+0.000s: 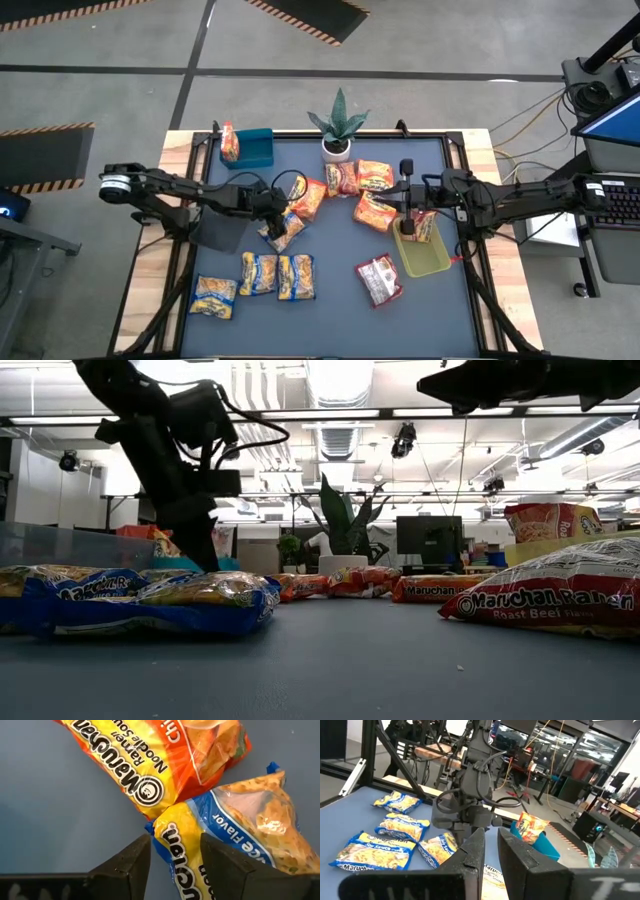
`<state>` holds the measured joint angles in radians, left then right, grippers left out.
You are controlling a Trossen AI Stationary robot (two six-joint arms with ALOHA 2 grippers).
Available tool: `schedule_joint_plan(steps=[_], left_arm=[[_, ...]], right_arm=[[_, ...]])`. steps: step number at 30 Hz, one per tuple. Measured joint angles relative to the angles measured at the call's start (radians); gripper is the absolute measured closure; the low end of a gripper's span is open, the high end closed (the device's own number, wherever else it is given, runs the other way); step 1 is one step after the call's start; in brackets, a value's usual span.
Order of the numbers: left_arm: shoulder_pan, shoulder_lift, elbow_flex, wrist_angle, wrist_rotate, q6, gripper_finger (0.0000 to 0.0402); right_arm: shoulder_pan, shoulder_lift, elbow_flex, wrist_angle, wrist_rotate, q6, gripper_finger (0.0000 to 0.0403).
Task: Sort Maruchan noodles
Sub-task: Put the blue noodle pack into the black bin
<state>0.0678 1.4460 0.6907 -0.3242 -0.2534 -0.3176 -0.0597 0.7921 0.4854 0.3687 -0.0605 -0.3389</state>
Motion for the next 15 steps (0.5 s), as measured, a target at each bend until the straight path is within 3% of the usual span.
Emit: schedule_joint_plan(steps=[7, 15], left_arm=[[0.004, 0.016, -0.022, 0.036, -0.002, -0.199, 0.0270], [0.004, 0.067, -0.032, 0.124, -0.016, -0.262, 0.0339]], right_arm=[[0.000, 0.008, 0.000, 0.003, 0.000, 0.000, 0.0360], [0.000, 0.008, 0.000, 0.003, 0.000, 0.000, 0.0360]])
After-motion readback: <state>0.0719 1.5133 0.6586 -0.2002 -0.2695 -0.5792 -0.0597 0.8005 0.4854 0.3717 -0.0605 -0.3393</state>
